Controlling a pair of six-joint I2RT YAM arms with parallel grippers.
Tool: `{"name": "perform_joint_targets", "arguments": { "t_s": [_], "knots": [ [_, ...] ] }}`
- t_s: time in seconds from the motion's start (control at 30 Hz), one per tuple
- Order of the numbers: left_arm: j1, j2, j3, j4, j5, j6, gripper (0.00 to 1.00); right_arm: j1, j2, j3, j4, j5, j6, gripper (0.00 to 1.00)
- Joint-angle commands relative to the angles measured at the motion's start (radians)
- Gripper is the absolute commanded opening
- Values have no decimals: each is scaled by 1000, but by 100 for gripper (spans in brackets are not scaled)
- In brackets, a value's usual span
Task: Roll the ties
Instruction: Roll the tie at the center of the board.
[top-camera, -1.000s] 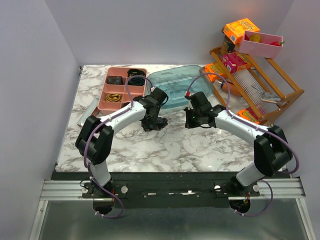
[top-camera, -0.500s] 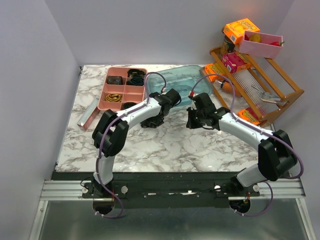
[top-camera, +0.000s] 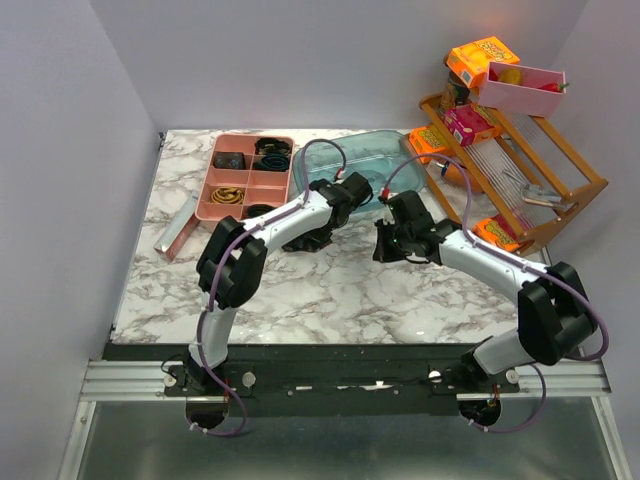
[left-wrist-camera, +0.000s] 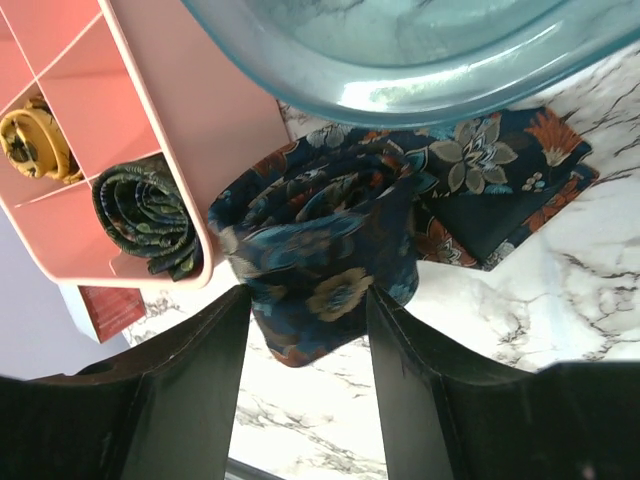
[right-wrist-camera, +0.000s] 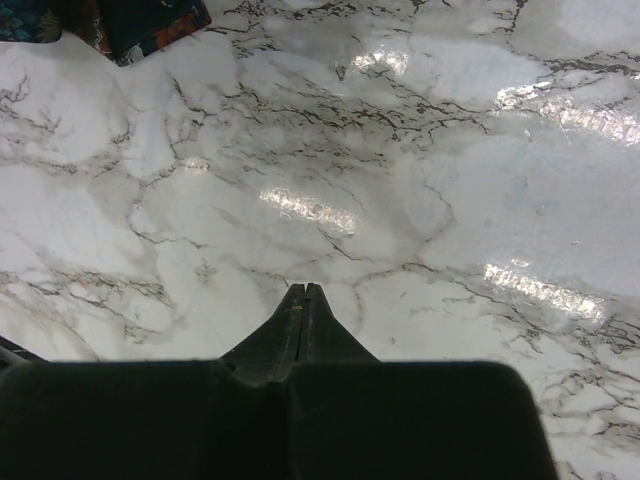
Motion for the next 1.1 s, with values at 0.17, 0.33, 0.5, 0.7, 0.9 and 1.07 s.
{"name": "perform_joint_targets", "arguments": {
  "t_s": [0.17,0.33,0.5,0.7,0.9,1.07],
  "knots": [
    [-42,35,42,55,98,11,59,-6,-76,-24,27,-14,10,1],
    [-35,-44,-7,133,130,-12,61,-6,-78,-30,32,-18,-19,1],
    [19,-162,-90,225,199,-35,73,-3,-61,-29,50,-55,-47,1],
    [182,-350,-274,375,456,-99,77,32,74,69,53,-95,-67,1],
    [370,-549,-511,605,791,-206,84,109,253,258,20,-83,-68,1],
    [488,-658,-657,783,1050,-323,89,144,391,399,-8,-78,-71,1]
  ]
}}
